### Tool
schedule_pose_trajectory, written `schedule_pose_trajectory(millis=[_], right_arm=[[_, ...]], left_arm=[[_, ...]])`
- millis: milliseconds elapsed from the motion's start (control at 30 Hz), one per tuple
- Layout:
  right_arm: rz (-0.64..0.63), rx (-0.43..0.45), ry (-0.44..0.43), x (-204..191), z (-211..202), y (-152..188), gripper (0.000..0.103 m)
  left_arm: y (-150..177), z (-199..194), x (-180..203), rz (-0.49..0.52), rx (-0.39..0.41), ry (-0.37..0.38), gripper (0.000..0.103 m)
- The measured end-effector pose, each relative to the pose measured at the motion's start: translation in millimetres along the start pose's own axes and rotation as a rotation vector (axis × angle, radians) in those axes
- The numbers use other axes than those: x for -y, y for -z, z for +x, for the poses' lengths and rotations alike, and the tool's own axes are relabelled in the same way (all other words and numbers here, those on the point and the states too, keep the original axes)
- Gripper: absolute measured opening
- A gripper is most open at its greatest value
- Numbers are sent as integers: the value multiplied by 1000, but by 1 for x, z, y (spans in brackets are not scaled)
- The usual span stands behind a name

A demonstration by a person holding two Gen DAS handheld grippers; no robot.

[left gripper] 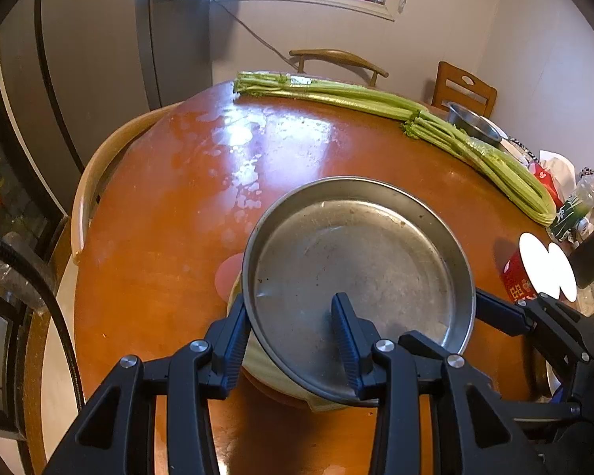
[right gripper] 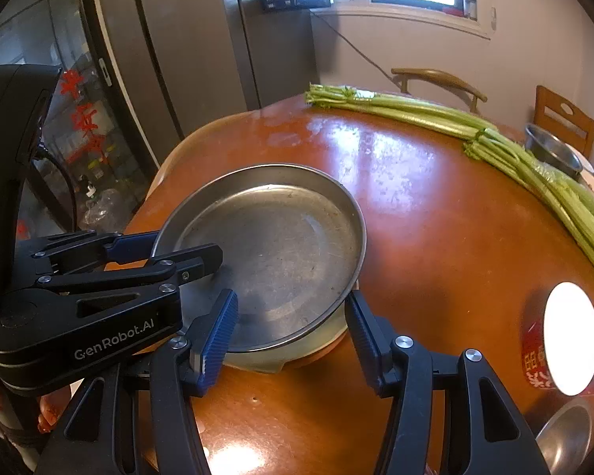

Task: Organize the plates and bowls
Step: 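Lift the grey pan with the left gripper and carry it over the stacked plates, then lower the grey pan onto the yellow shell plate and open the left gripper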

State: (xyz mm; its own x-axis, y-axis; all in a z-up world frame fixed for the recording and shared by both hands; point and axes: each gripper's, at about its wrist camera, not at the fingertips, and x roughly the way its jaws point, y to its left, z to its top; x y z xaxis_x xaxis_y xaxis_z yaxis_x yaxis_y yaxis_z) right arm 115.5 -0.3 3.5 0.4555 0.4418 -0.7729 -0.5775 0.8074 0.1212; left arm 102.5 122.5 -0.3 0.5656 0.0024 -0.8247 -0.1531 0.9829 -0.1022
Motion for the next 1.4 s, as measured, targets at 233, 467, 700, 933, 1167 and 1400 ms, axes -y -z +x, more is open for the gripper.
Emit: schedule_pose_trajectory(millis=[233,467,700,933,1167,1400], right_arm=[[-2,-31,-3,-2,8,5,59],[4,-59,-10,0,17,7,59],[12,-96,-17,3,27,10,59],[12,-102,-13,4,29,11,59],[0,-99,0,3,30,11,59],[2,-98,-2,4,31,10,59]], left_arm=[[6,9,-4,-6,-23,-2,41],[7,19,-4,-4,-48,-8,41],[10,28,-4,-3,-73,-18,41],[10,31,-2,-1,-76,-20,41],[10,32,-2,2,-78,-21,41],[10,32,-2,1,-78,-21,42]])
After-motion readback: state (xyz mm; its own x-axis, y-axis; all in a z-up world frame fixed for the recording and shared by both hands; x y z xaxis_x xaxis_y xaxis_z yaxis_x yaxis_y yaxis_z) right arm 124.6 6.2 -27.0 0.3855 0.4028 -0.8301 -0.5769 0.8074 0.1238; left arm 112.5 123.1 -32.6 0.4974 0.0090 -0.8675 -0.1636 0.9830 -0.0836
